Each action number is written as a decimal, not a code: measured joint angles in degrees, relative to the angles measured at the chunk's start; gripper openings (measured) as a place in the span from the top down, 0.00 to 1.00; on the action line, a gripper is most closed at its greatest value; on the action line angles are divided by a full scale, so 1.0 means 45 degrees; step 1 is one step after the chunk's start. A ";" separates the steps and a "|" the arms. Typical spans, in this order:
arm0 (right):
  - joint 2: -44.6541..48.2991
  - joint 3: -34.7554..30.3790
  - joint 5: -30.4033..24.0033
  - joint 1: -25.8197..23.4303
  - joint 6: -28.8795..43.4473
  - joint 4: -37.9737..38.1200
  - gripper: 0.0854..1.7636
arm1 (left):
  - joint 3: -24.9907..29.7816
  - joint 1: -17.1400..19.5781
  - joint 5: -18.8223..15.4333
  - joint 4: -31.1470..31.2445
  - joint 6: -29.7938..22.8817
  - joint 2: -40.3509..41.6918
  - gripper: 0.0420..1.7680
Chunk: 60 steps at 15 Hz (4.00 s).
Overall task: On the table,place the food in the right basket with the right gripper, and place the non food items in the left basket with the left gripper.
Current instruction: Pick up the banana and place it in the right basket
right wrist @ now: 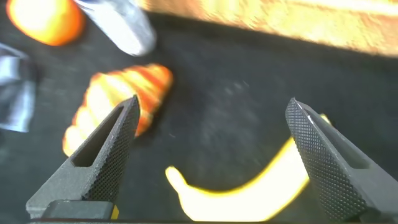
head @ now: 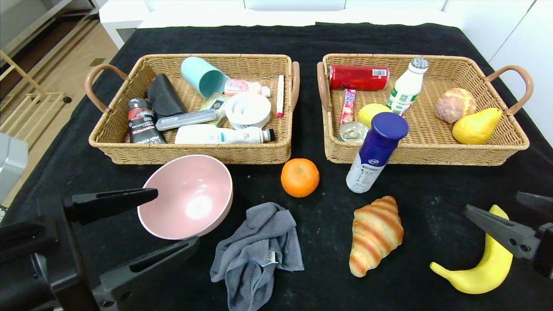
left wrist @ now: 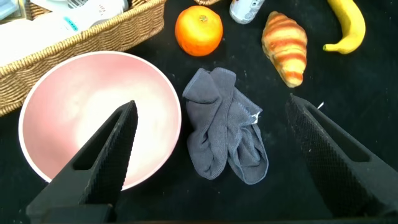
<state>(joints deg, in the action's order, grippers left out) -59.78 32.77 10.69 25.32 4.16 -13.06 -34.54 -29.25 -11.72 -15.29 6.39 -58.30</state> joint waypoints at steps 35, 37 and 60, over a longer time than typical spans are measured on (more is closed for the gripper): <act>-0.4148 0.3394 -0.1276 -0.3091 0.8544 0.8265 0.03 | -0.0060 -0.0005 0.0038 0.0157 0.0152 0.0680 0.03; -0.4202 0.3370 -0.1300 -0.3080 0.8550 0.8265 0.03 | -0.0060 -0.0005 0.0038 0.0157 0.0173 0.0704 0.03; -0.4307 0.3202 -0.1330 -0.2872 0.8558 0.8154 0.67 | -0.0005 -0.0024 0.0019 0.0200 0.0355 0.0821 0.03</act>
<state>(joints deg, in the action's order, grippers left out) -79.17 47.18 4.71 12.40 42.67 23.64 -34.56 -29.35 -11.63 -14.38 7.98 -54.60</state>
